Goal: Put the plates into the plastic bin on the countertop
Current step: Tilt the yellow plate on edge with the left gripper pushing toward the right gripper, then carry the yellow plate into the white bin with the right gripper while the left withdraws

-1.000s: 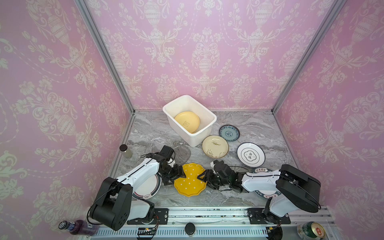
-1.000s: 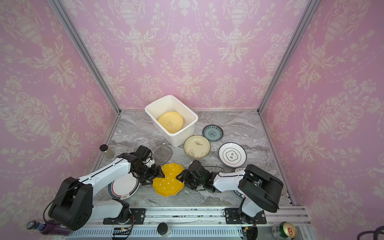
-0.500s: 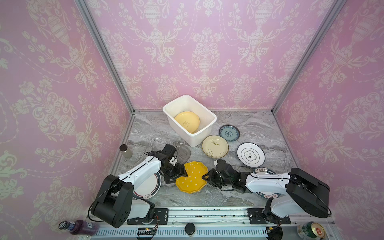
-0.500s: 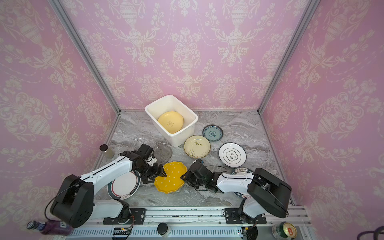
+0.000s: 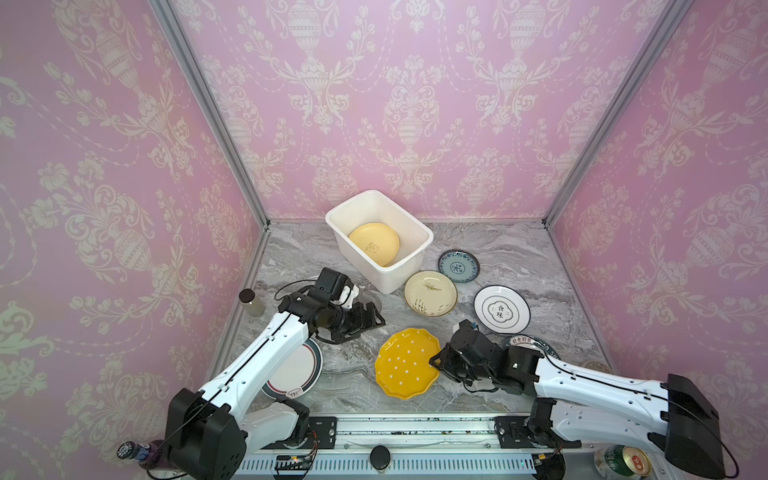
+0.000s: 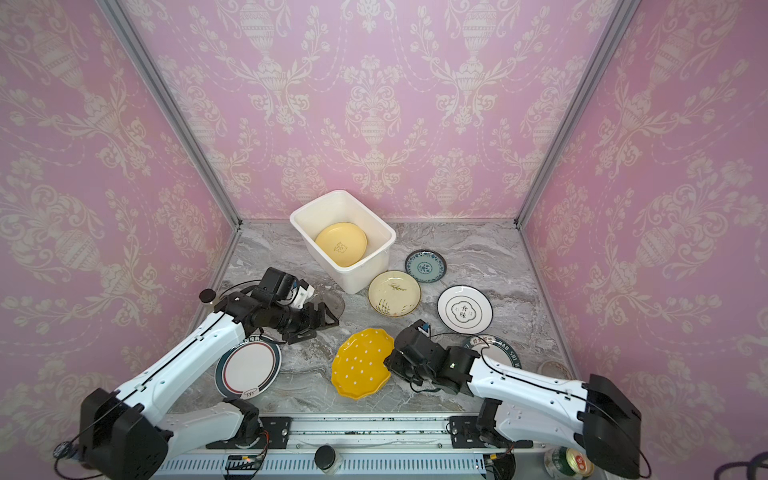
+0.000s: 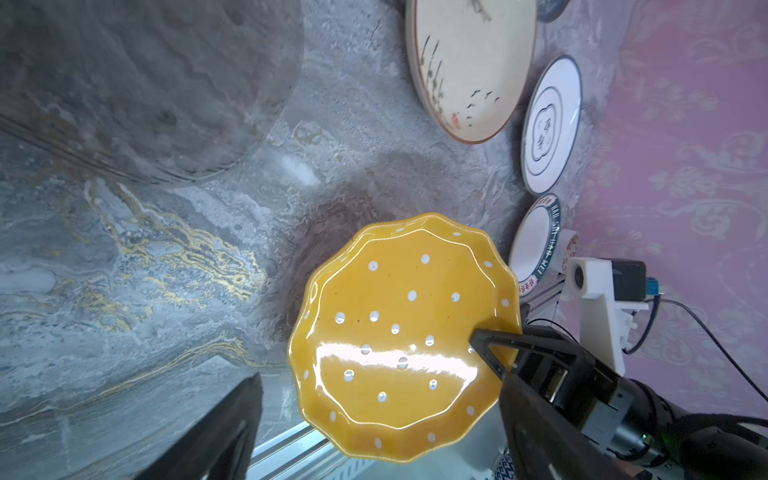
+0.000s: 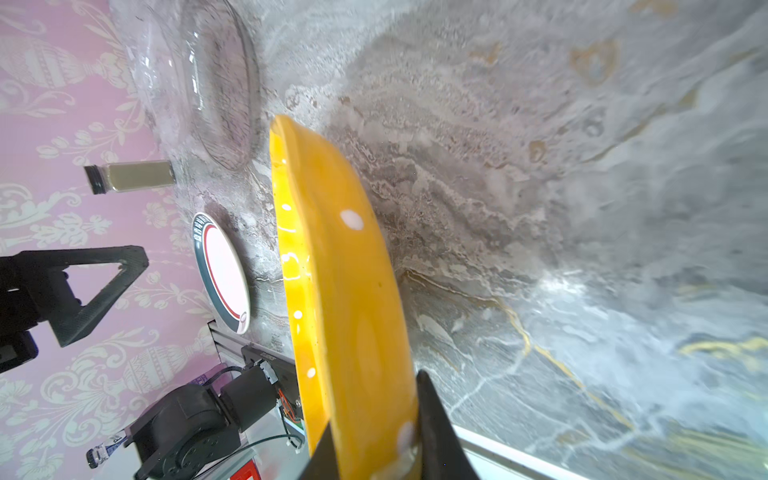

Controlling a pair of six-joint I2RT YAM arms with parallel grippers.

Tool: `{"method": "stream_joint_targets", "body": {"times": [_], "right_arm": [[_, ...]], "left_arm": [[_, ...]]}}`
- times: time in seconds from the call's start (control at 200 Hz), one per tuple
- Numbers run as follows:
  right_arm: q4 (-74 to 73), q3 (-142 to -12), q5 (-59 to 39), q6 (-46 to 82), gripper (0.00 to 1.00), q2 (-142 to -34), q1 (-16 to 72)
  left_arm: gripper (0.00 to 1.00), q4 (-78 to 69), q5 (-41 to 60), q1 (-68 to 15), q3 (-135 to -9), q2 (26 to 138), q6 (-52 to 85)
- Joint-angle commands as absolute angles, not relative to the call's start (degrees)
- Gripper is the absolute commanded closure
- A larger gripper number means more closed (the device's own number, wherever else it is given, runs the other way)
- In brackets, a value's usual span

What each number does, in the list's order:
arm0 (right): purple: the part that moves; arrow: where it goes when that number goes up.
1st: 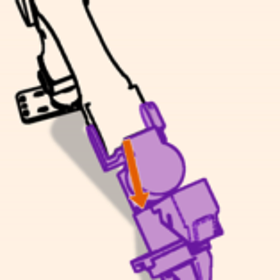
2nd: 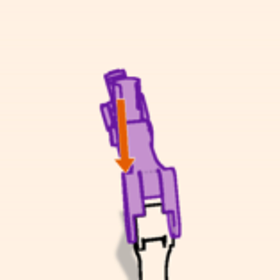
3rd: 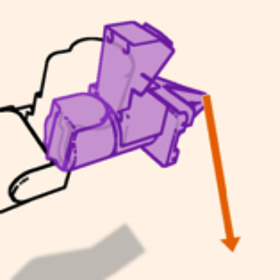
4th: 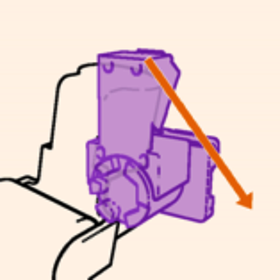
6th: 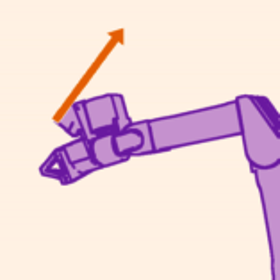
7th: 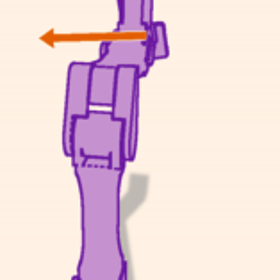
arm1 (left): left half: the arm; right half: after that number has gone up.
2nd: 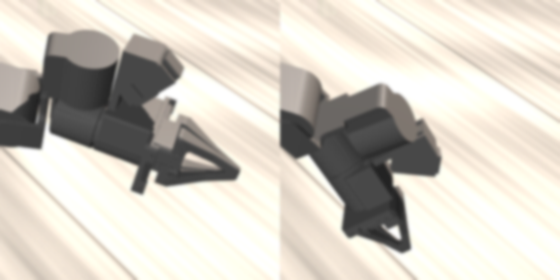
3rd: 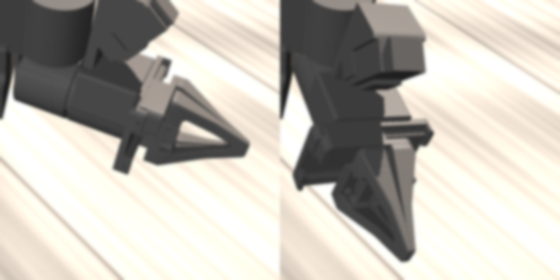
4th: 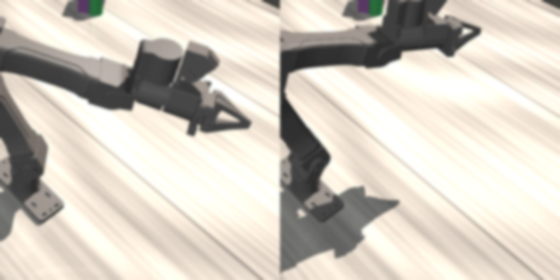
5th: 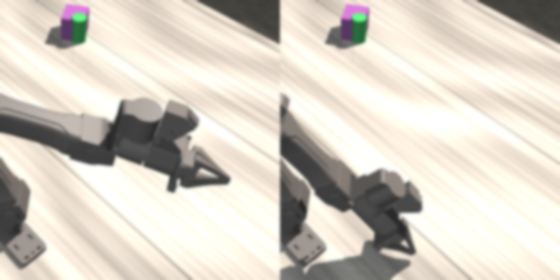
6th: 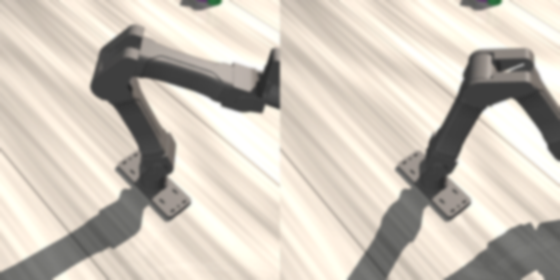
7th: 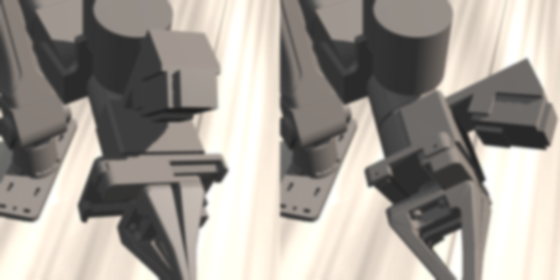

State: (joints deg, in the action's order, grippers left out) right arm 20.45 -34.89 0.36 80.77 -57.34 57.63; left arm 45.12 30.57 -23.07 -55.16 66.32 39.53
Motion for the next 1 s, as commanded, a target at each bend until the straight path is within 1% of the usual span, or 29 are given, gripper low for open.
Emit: {"method": "stream_joint_targets", "body": {"times": [0.0,0.13,0.23,0.37,0.4,0.53,0.605,0.685,0.766,0.916,0.996], "right_arm": [[28.14,-43.50,3.85,78.11,0.92,-50.23,55.43],[32.47,-50.44,0.54,76.36,0.93,-48.47,50.62],[32.48,-57.43,-3.25,74.75,0.93,-50.70,45.84],[31.15,-66.68,-9.10,72.61,0.91,-57.74,40.43],[30.70,-70.36,-10.73,72.39,0.92,-59.60,39.41],[31.32,-79.50,-15.47,70.74,0.92,-67.51,36.51],[33.03,-84.56,-16.70,68.92,0.92,-71.86,36.13],[33.84,-87.95,-16.13,66.26,0.92,-75.16,36.04],[31.59,-88.33,-14.47,65.60,0.92,-76.67,35.69],[23.32,-86.49,-11.53,72.25,0.94,-78.92,35.76],[21.11,-87.79,-10.28,73.32,0.93,-81.47,35.77]], "left_arm": [[0.06,49.41,26.76,-23.06,-60.96,63.12,37.75],[0.06,52.77,20.03,-22.95,-69.03,61.13,33.61],[0.01,53.83,15.27,-22.85,-74.82,60.30,29.45],[0.01,52.75,13.32,-22.33,-79.16,60.84,25.47],[0.01,52.80,12.64,-22.03,-79.87,61.06,25.32],[0.01,52.59,7.06,-20.79,-81.88,60.67,28.30],[0.01,50.10,3.28,-20.57,-80.86,58.62,30.18],[0.01,44.45,3.75,-20.24,-76.90,55.71,28.96],[0.01,41.14,4.76,-19.83,-74.43,54.37,28.02],[0.01,42.59,6.79,-19.51,-75.82,54.46,28.60],[0.01,43.92,7.49,-19.51,-76.15,53.35,28.37]]}}
